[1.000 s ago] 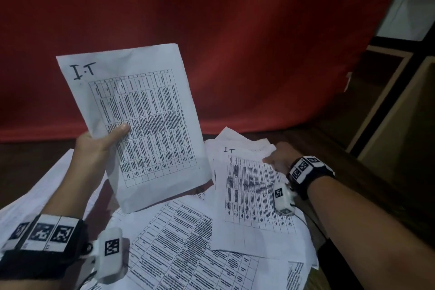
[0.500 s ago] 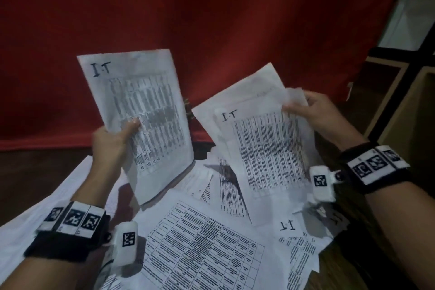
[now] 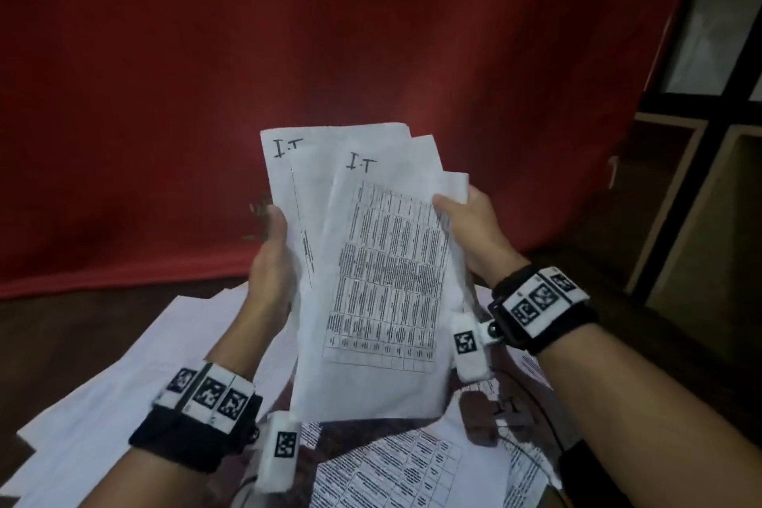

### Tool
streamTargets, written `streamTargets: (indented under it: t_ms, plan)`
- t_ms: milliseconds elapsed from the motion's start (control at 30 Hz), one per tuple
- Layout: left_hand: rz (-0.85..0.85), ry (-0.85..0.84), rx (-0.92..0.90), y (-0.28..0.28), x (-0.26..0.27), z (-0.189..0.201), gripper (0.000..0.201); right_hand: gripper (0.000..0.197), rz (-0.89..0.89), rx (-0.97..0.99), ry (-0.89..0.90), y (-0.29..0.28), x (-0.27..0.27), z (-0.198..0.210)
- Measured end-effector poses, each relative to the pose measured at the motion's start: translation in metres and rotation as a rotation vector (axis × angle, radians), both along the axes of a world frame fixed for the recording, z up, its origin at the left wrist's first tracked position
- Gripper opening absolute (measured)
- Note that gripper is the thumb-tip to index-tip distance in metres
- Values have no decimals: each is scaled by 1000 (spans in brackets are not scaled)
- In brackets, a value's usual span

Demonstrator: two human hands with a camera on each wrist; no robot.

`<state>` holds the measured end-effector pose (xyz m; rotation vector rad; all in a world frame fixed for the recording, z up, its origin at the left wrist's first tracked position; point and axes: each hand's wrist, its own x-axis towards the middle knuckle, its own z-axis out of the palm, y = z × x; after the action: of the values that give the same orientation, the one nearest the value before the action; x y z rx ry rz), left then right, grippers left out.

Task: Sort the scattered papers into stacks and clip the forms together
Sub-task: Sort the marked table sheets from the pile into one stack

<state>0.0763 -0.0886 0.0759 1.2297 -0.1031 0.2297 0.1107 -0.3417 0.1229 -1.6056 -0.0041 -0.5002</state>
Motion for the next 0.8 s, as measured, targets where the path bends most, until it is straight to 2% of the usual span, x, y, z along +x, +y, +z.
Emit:
streamTargets:
  t_ms: [67, 133, 200, 300, 367, 467, 533, 600, 700, 800]
  plan:
    - [22, -137, 197, -1, -8, 5, 59, 21, -13, -3, -59, 6, -2, -2]
    - [116, -241, 393, 0, -11, 12, 32, 25, 16, 19, -157, 12, -11, 2]
    - [159, -297, 404, 4, -11, 19, 19, 27, 74, 41, -257, 14, -17, 3]
    - [77, -283, 374, 7, -13, 21, 32, 31, 119, -9, -289, 11, -24, -4]
    - [48, -257, 399, 8, -11, 12, 41, 41, 185, 56, -237, 10, -28, -15]
    - [47, -222, 359, 8, -10, -5, 34, 48, 253, 179, -114, 7, -34, -34]
    - [64, -231, 335, 7, -11, -9, 28, 39, 274, 226, -65, 7, -35, -44]
    - [80, -253, 311, 9, -8, -9, 30, 32, 270, 216, -44, 11, -36, -50]
    - [13, -193, 340, 18, -2, -17, 41, 50, 317, 202, -34, 18, -39, -52]
    - [47, -122, 346, 31, 4, -31, 24, 52, 311, 150, 91, 0, -26, -57]
